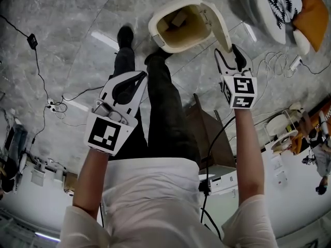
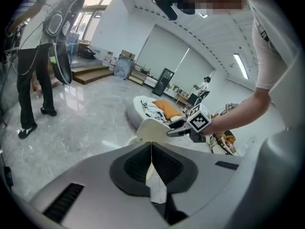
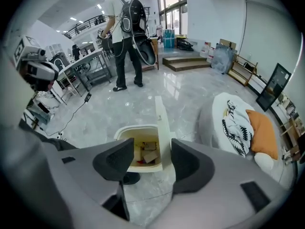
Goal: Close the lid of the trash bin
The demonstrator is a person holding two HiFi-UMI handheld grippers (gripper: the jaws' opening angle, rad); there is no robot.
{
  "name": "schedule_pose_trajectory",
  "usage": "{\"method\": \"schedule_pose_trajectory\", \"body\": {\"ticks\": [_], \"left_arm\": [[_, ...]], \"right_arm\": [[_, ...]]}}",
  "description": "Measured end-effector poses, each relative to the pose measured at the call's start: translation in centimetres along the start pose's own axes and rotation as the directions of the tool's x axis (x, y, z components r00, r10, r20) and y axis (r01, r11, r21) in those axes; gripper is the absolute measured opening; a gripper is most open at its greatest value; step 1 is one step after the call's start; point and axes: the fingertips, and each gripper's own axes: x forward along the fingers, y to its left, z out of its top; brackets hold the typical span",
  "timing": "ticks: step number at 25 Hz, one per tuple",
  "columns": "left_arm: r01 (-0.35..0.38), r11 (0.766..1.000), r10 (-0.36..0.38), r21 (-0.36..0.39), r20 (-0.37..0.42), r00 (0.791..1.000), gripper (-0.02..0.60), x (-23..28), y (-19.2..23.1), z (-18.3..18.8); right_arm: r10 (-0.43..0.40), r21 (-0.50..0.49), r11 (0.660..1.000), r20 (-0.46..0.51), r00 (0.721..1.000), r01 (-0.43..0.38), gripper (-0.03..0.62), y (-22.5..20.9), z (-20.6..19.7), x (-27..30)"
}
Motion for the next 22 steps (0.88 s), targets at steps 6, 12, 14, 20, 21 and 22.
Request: {"method": "schedule_pose_trajectory", "body": {"ticks": [6, 12, 14, 20, 21, 22], "left_arm": [[0.021, 1.000, -0.020, 0.010, -0.016, 1.000, 0.017, 0.0, 0.3, -0.9], [0.031, 1.000, -0.031, 0.001, -0.031, 0.999, 0.018, -0.5, 1.4, -1.7], [0.032, 0.999, -0.032, 0.001, -0.038, 0.999, 0.018, -0.7, 1.9, -2.0], [0.055, 0.998, -0.053, 0.019, -0.068, 0.996, 0.018, -0.5, 2.7, -2.6], [0.057, 0.998, -0.056, 0.018, -0.072, 0.996, 0.018, -0.4, 2.9, -2.7], [0.059, 0.998, -0.058, 0.017, -0.075, 0.995, 0.018, -0.4, 3.1, -2.8]], "right_arm": [[0.034, -0.043, 0.999, 0.003, 0.999, -0.034, 0.253, 3.9, -0.7, 0.5], [0.075, -0.041, 0.996, -0.006, 0.997, -0.075, 0.252, 7.1, -1.3, 1.4], [0.104, -0.050, 0.993, -0.022, 0.994, -0.105, 0.253, 8.5, -1.5, 1.7], [0.138, -0.030, 0.990, -0.045, 0.989, -0.139, 0.252, 10.9, -2.4, 2.7], [0.141, -0.022, 0.990, -0.047, 0.989, -0.142, 0.253, 11.3, -2.5, 3.0], [0.145, -0.016, 0.989, -0.050, 0.988, -0.146, 0.252, 11.7, -2.6, 3.3]]}}
